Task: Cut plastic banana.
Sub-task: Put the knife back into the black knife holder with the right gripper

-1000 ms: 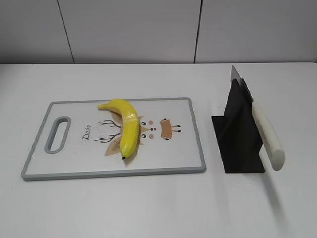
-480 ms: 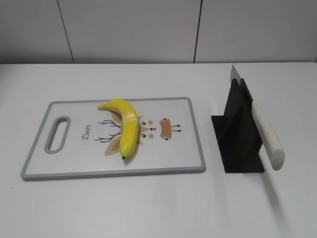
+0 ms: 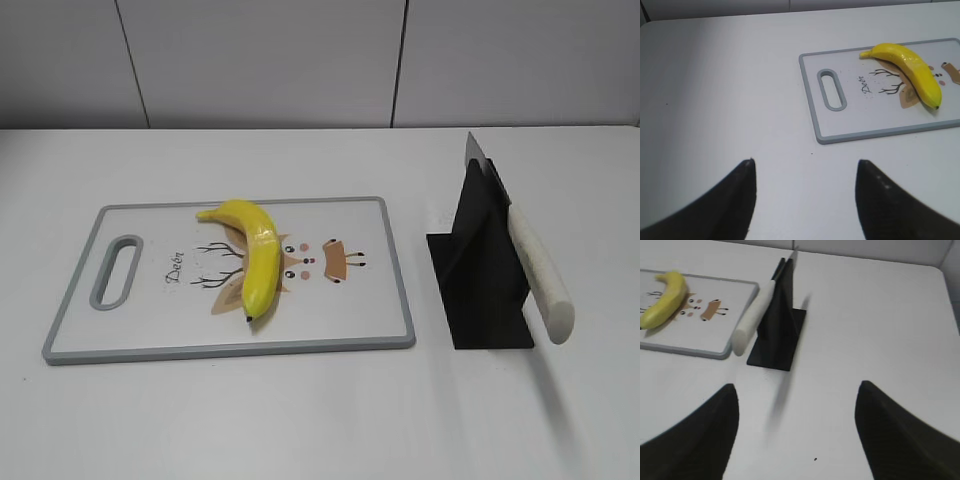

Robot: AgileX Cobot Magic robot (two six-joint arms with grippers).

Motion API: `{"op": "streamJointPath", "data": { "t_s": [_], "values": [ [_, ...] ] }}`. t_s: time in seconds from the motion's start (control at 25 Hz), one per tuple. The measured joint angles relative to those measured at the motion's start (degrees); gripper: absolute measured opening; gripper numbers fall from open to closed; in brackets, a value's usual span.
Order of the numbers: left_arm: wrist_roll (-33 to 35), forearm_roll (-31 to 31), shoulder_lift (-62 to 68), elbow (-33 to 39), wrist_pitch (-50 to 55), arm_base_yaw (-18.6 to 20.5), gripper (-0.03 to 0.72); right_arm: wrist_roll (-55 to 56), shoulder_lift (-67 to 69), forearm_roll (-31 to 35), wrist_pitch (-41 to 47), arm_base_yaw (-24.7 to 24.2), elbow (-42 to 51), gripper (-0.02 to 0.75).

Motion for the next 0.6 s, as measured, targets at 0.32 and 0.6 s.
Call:
{"op": "streamJointPath", "data": {
  "t_s": [0.32,0.6],
  "values": [
    [0.0,0.0,0.0,0.0,0.0,0.0,0.587,0.0,0.0,0.0,0.0,-5.0,0.0,0.554],
    [0.0,0.0,0.0,0.0,0.0,0.0,0.585,0.0,0.0,0.0,0.0,-5.0,0.0,0.554]
  ]
}}
